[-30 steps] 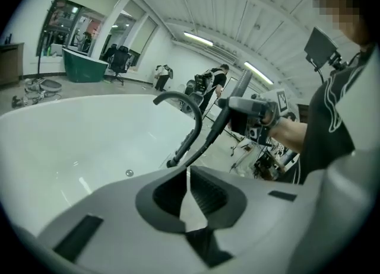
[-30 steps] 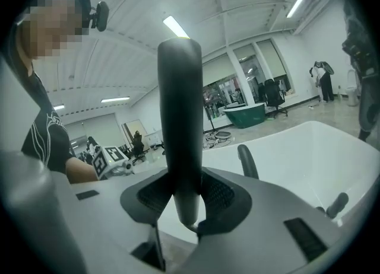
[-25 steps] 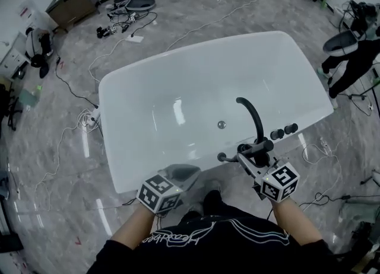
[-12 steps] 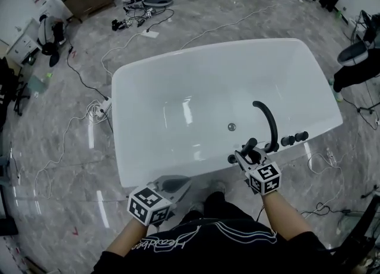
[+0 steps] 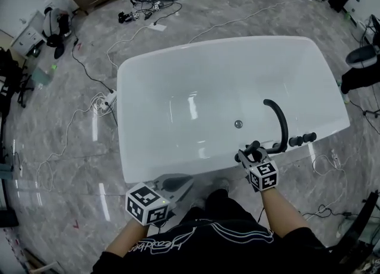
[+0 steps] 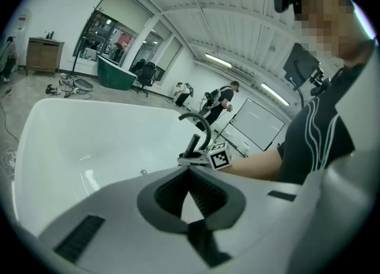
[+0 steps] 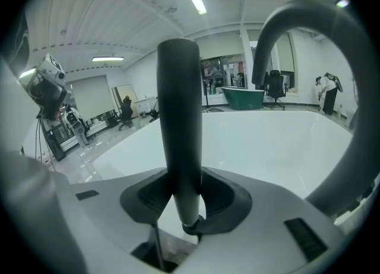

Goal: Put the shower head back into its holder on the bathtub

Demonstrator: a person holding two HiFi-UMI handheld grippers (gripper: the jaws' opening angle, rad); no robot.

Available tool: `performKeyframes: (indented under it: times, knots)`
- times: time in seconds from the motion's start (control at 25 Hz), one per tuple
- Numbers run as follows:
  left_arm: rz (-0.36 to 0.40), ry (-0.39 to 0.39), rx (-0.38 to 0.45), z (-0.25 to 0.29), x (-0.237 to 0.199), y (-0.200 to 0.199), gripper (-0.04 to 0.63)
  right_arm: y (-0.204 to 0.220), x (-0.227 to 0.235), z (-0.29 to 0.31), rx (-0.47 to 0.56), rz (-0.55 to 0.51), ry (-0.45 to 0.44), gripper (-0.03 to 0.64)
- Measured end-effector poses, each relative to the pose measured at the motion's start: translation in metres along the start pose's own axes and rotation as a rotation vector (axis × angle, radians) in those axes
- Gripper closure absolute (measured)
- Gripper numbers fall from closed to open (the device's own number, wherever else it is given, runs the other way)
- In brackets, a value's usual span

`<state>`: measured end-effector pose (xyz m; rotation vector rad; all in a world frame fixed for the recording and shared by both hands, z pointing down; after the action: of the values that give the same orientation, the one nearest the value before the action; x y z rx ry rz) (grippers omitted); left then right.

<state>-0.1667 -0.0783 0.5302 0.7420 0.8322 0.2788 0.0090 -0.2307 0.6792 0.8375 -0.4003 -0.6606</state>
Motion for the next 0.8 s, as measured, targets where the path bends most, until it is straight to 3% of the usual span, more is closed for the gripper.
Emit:
performKeyframes:
  times: [0.44, 0.68, 0.8]
  knots:
    - [-0.011, 0.002, -0.006, -0.003, -0.007, 0.003, 0.591, 0.05, -0.003, 0.024, -0.141, -0.086, 0.023, 0.48]
    - [-0.008, 0.013, -0.012, -0.003, -0.009, -0.004, 0.591, 0.051, -0.015, 0.03, -0.14, -0.151, 0.01, 0.48]
    - [0.017, 0.041, -0.021, 0.0, -0.002, -0.011, 0.591, 0.051, -0.018, 0.03, -0.166, -0.131, 0.007, 0.478]
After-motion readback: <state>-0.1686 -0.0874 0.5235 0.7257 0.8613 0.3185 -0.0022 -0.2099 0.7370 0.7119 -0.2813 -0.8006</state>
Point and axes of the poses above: the fingertips, and each gripper's own axes: z forward along the fingers, x to its right, y out of its underside, the point moved 2 cm from there along -z, backward along the fingers, and after that the axes turned 8 degrees about y, right-handed, at the moved point
